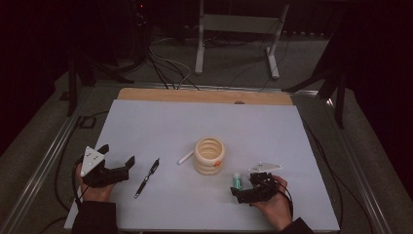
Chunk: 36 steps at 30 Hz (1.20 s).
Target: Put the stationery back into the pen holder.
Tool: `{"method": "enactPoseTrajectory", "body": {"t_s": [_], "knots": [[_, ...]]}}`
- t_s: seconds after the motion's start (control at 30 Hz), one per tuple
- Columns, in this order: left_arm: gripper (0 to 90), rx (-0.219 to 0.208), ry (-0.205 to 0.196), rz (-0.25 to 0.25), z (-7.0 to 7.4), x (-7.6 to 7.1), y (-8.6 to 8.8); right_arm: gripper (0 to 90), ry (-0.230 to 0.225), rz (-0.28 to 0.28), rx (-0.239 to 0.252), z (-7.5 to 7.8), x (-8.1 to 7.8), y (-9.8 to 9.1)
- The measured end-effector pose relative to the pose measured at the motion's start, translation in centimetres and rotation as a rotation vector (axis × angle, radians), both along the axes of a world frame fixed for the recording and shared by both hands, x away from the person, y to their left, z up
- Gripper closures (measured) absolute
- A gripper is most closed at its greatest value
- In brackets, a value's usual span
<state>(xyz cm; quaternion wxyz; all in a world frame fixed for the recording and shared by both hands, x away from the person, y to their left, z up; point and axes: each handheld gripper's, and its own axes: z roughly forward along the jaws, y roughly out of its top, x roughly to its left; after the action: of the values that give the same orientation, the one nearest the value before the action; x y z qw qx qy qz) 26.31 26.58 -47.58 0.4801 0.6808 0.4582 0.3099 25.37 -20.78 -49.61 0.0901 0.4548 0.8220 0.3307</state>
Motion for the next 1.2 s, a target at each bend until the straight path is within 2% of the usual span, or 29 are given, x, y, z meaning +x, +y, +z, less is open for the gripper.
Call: {"method": "enactPoseTrajectory", "body": {"t_s": [0.17, 0.27, 0.3, 0.37, 0.47, 0.6, 0.83, 1.2], "knots": [[0.4, 0.000, 0.000, 0.000, 0.0, 0.0, 0.0, 17.0, 0.036, 0.024, -0.035, -0.7, -0.5, 0.4], [0.4, 0.002, 0.001, -0.001, 0.0, 0.0, -0.1, 25.8, 0.047, 0.021, -0.060, -1.1, -0.4, 0.6], [0.4, 0.003, 0.003, -0.002, 0.0, 0.0, -0.1, 29.9, 0.037, 0.025, -0.075, -1.1, -0.4, 0.7], [0.4, 0.004, 0.004, -0.002, 0.0, 0.0, -0.1, 44.7, 0.018, 0.028, -0.111, -1.0, -0.4, 0.8], [0.4, 0.008, 0.005, -0.004, 0.0, 0.0, -0.1, 54.2, -0.005, 0.037, -0.163, -0.9, -0.4, 0.7], [0.4, 0.008, 0.006, -0.004, 0.0, 0.0, -0.2, 57.2, -0.011, 0.053, -0.198, -0.8, -0.5, 1.1], [0.4, 0.007, 0.008, -0.005, -0.1, 0.0, -0.2, 65.2, 0.001, 0.084, -0.209, -0.6, -0.5, 1.3], [0.4, 0.006, 0.012, -0.013, -0.2, 0.1, -0.3, 65.8, 0.030, 0.071, -0.147, -0.5, -0.1, 0.5]]}}
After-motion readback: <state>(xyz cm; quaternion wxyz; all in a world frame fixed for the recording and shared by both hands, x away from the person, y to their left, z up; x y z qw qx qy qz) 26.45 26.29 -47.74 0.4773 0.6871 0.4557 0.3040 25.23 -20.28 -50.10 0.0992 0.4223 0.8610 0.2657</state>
